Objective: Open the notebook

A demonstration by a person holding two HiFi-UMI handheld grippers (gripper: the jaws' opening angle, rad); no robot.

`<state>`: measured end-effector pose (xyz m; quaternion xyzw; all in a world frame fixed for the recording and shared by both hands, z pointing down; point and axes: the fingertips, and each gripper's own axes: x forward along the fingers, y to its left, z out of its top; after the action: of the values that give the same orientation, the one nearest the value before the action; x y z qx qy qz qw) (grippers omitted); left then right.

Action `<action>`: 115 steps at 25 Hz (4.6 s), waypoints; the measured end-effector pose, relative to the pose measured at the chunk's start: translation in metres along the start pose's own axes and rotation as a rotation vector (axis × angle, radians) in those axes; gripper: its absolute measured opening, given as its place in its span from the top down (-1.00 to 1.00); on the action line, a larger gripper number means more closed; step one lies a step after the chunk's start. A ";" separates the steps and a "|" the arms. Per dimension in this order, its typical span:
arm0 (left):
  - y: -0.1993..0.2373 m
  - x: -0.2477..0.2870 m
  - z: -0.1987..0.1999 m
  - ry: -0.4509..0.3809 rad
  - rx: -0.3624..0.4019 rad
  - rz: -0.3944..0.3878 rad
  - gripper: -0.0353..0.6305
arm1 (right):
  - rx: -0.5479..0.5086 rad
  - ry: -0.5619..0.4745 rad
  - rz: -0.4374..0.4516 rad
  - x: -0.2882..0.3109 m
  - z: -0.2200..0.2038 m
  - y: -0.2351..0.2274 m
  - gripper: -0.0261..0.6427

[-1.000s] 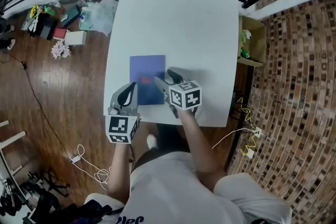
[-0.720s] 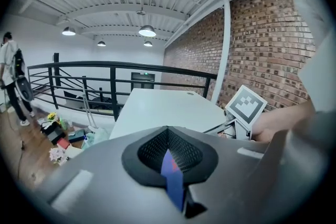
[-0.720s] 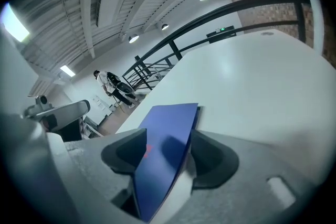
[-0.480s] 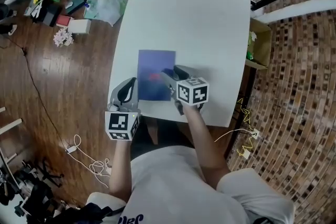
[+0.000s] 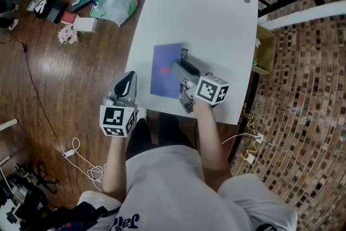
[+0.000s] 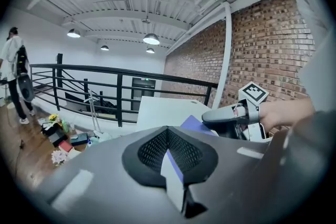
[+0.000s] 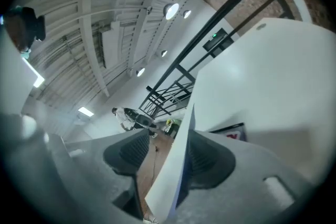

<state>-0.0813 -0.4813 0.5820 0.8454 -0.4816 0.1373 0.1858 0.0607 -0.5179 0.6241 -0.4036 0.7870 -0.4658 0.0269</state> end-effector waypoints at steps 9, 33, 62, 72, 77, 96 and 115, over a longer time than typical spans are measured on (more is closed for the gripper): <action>0.050 -0.050 0.002 -0.048 -0.045 0.077 0.85 | -0.211 0.164 0.193 0.056 -0.049 0.128 0.26; 0.092 -0.148 -0.053 -0.050 -0.091 0.129 0.85 | -0.875 0.562 -0.301 0.137 -0.210 0.044 0.74; -0.296 -0.269 -0.032 -0.282 0.197 -0.128 0.85 | -0.481 -0.311 0.017 -0.345 -0.180 0.204 0.94; -0.318 -0.333 0.001 -0.373 0.219 -0.127 0.85 | -0.657 -0.354 -0.062 -0.400 -0.167 0.264 0.94; -0.285 -0.363 0.010 -0.400 0.186 -0.079 0.85 | -0.625 -0.348 -0.044 -0.383 -0.179 0.282 0.94; -0.270 -0.360 0.007 -0.389 0.198 -0.088 0.85 | -0.642 -0.385 -0.066 -0.368 -0.169 0.291 0.94; -0.321 -0.355 0.010 -0.378 0.266 -0.058 0.85 | -0.646 -0.417 -0.040 -0.415 -0.166 0.264 0.94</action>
<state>0.0199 -0.0646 0.3689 0.8867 -0.4608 0.0335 -0.0170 0.1092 -0.0619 0.3799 -0.4928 0.8628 -0.1023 0.0486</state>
